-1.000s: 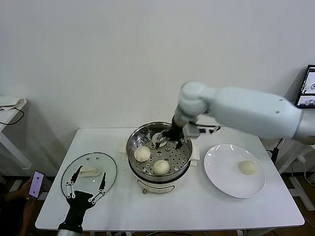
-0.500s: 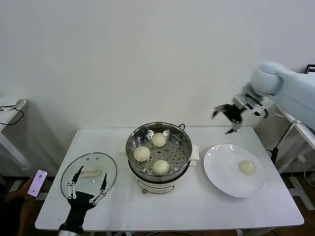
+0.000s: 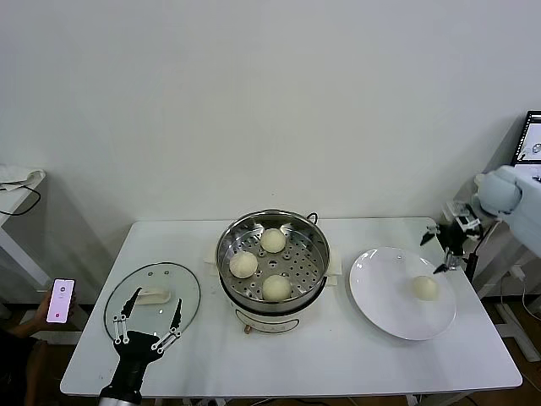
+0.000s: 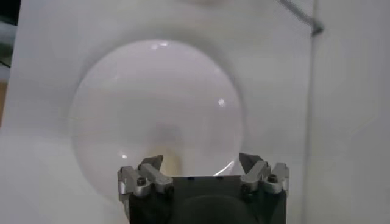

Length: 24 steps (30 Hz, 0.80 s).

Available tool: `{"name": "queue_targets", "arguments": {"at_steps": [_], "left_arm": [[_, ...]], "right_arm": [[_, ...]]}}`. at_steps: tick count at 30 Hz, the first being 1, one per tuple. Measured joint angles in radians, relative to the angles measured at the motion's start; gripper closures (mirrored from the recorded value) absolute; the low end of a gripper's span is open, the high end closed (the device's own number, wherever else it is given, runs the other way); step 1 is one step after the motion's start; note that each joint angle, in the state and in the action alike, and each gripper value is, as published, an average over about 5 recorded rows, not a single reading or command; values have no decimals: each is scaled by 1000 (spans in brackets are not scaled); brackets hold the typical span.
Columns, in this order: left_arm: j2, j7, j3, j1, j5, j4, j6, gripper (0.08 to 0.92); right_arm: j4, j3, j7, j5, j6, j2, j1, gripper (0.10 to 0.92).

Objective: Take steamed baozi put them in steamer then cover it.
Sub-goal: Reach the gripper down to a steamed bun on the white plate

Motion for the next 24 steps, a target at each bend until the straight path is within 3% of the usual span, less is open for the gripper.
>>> {"name": "queue_targets", "arguments": {"at_steps": [24], "left_arm": [[1, -2, -2, -5, -40, 9, 10, 177]], "right_arm": [[-151, 96, 80, -39, -9, 79, -176, 211]]}}
